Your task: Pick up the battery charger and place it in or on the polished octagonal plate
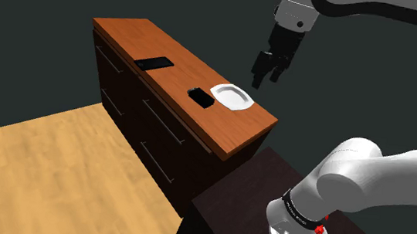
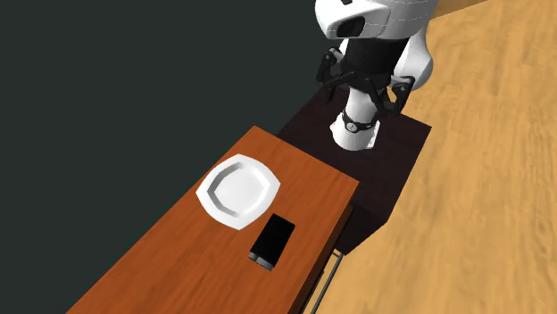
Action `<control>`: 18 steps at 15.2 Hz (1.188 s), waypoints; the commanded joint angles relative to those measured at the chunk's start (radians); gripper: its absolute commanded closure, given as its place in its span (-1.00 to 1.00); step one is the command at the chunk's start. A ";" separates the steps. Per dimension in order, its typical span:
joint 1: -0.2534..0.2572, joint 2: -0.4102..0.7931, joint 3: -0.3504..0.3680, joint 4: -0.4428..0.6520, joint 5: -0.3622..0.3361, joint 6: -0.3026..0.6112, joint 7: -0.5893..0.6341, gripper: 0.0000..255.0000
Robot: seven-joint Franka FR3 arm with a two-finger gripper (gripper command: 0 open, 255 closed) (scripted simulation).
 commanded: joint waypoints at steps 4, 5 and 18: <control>-0.004 0.089 -0.004 -0.009 -0.010 0.102 -0.019 -1.00; -0.005 0.121 -0.005 -0.009 -0.013 0.135 -0.025 -1.00; -0.019 0.591 -0.014 0.123 -0.058 0.493 -0.086 -1.00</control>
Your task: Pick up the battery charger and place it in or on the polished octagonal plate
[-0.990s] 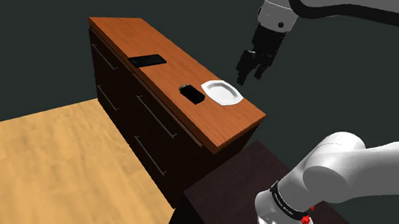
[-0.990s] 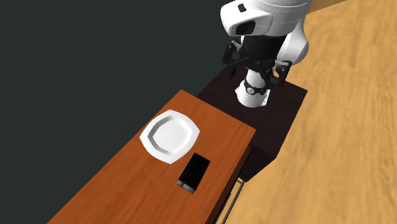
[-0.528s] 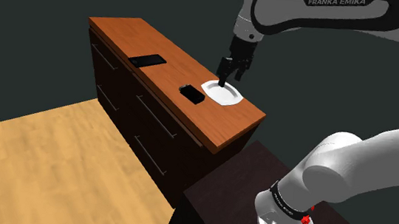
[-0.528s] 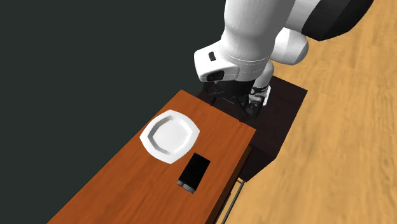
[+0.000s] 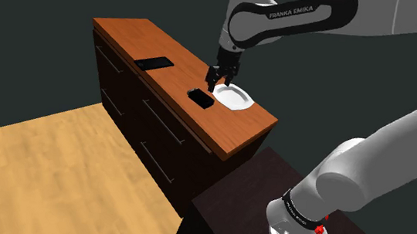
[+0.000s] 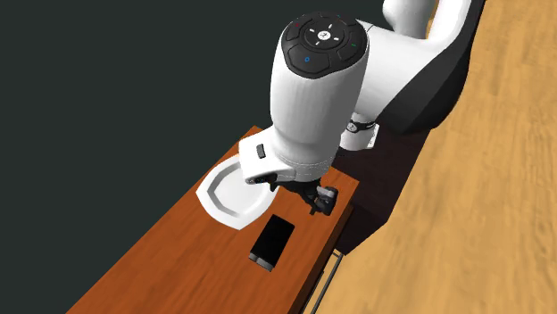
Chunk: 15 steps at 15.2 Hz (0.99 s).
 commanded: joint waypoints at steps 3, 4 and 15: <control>-0.002 0.164 0.000 0.083 -0.016 0.087 -0.012 -1.00; -0.003 0.203 0.000 0.107 -0.020 0.104 -0.015 -1.00; -0.005 0.334 -0.003 0.116 -0.036 0.228 -0.015 -1.00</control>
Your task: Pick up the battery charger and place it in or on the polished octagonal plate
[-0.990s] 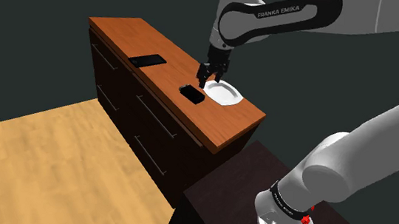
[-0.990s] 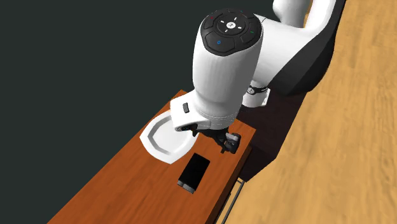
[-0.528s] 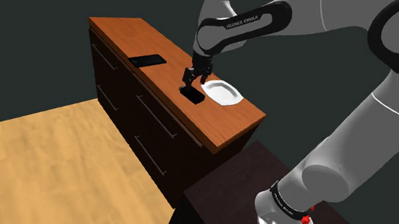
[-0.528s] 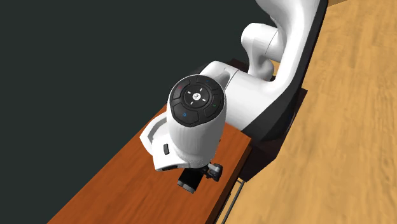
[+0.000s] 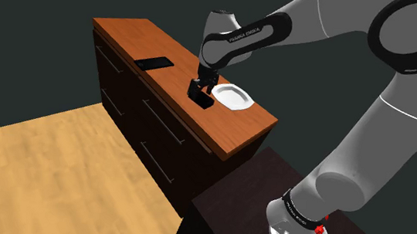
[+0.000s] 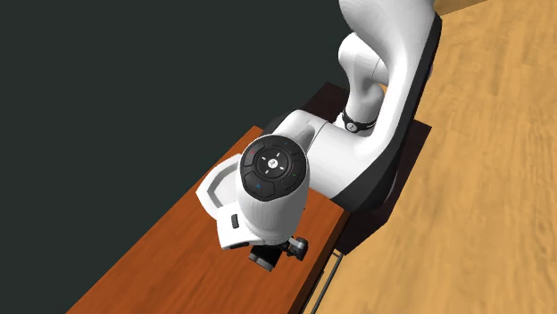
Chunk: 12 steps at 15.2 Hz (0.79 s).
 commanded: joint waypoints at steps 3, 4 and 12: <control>-0.001 0.002 -0.001 -0.002 0.000 0.005 -0.001 -1.00; -0.001 0.002 -0.001 -0.002 0.000 0.005 -0.001 -1.00; -0.001 0.002 -0.001 -0.002 0.000 0.005 -0.001 1.00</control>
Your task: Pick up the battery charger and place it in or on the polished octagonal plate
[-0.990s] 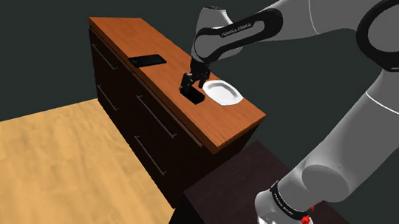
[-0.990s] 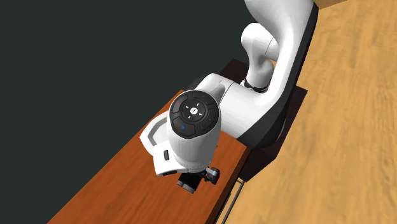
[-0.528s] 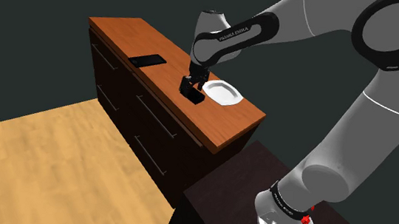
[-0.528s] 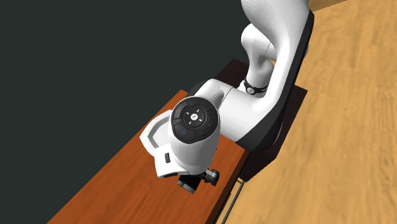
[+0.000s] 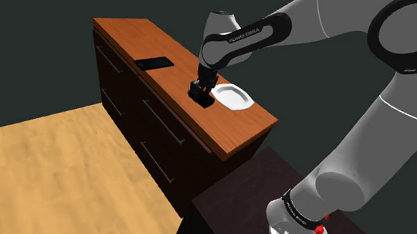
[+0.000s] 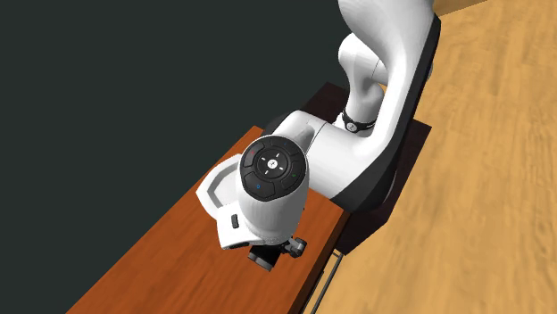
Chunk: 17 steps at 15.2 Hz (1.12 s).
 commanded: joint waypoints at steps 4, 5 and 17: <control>0.000 0.000 0.000 0.000 0.000 0.000 0.000 1.00; 0.000 0.000 0.000 0.000 0.000 0.000 0.000 1.00; 0.000 -0.085 0.001 0.069 0.012 -0.153 -0.012 1.00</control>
